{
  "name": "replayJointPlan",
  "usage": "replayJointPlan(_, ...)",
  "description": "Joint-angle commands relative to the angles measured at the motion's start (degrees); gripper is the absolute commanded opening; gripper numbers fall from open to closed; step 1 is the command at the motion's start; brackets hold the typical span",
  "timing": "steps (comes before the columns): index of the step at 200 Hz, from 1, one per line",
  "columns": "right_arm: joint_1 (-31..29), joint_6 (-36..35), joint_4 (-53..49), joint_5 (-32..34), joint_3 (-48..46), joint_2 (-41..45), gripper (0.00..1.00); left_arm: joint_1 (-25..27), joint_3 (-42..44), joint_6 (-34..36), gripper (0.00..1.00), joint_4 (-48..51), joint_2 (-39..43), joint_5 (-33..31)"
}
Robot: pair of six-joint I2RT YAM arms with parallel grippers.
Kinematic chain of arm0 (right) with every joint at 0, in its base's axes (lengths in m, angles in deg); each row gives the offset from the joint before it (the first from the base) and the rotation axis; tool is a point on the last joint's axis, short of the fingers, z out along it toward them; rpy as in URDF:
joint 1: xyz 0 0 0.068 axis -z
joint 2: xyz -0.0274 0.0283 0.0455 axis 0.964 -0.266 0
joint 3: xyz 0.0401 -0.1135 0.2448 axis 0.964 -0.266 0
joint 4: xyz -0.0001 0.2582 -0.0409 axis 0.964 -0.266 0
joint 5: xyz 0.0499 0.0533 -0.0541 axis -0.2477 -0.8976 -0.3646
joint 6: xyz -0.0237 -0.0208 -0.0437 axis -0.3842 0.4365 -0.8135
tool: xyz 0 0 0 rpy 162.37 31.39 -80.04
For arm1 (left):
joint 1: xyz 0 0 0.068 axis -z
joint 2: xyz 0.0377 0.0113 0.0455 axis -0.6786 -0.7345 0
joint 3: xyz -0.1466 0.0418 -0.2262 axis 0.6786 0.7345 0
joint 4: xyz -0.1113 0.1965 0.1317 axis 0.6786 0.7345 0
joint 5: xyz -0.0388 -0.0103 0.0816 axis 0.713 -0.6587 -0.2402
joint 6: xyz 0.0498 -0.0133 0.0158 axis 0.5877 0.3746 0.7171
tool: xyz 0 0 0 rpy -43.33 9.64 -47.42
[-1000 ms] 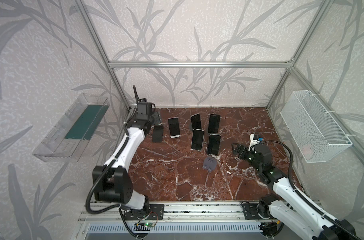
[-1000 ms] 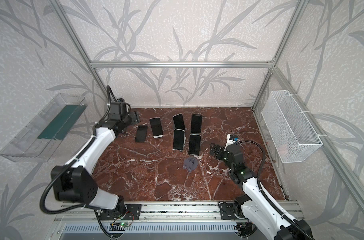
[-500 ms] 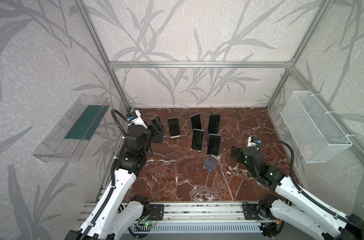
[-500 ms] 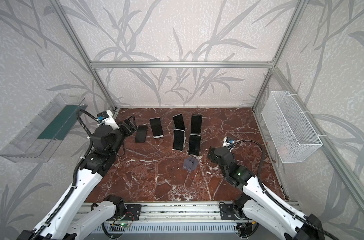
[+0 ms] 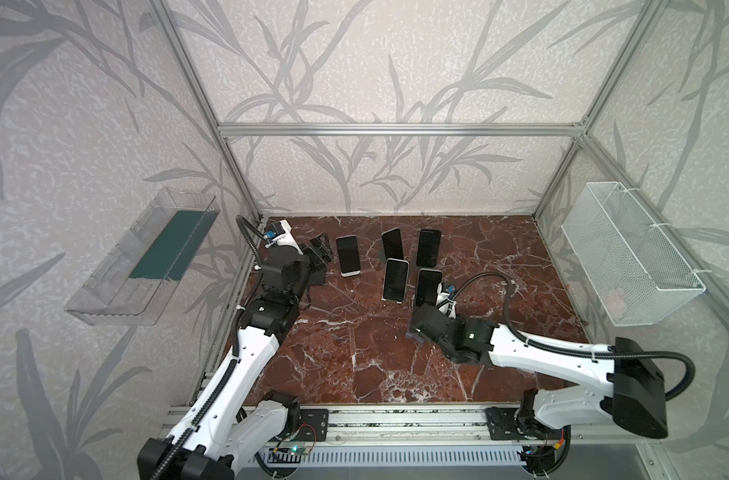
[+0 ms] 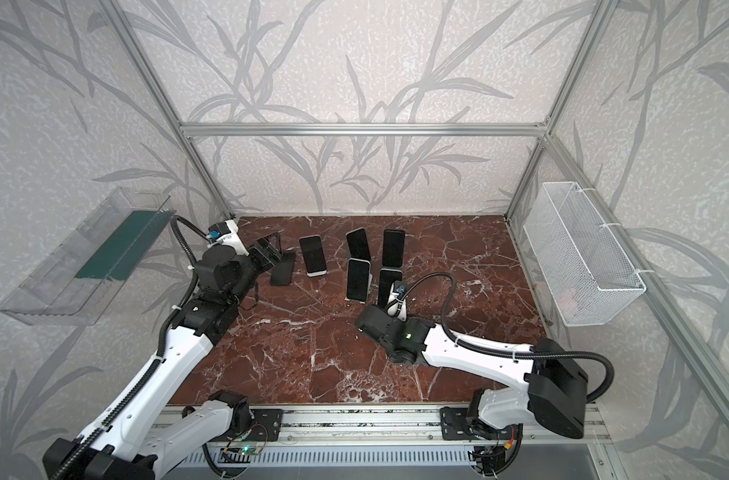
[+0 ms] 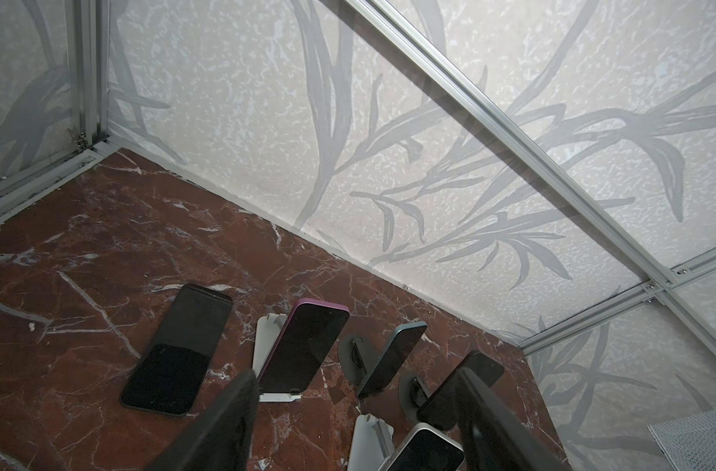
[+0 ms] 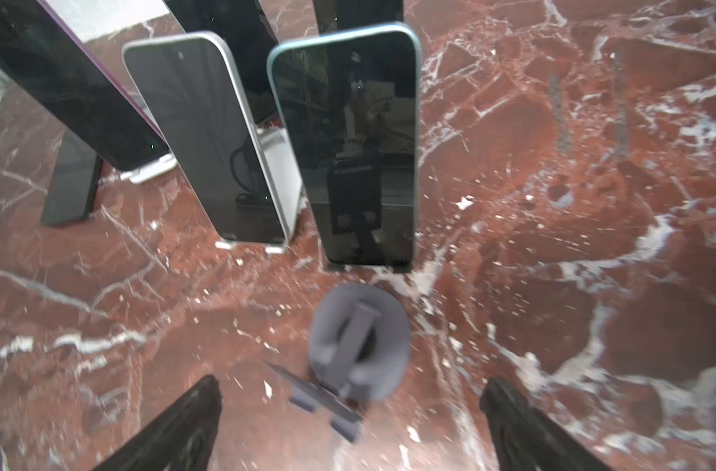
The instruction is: Remove the phone from the phone stand
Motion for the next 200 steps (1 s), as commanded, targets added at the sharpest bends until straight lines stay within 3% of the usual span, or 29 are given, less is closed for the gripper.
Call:
replayJointPlan(1, -0.63, 4.31, -2.94, 2.99, 3.59, -3.90, 0.99, 0.17, 0.13, -0.64, 0.75, -1.28, 0.55, -0.54)
replayJointPlan(53, -1.48, 6.69, -0.81, 2.30, 4.18, -9.15, 0.99, 0.17, -0.56, 1.72, 0.75, -0.57, 0.94, -1.50)
replayJointPlan(116, -2.28, 9.31, -5.64, 8.00, 5.19, -13.04, 0.99, 0.22, -0.36, 0.42, 0.75, -1.52, 0.20, 0.87)
replayJointPlan(200, -2.29, -0.88, 1.23, 7.77, -4.85, -5.49, 1.00, 1.10, -0.07, -0.55, 0.75, -2.98, -0.32, 3.44)
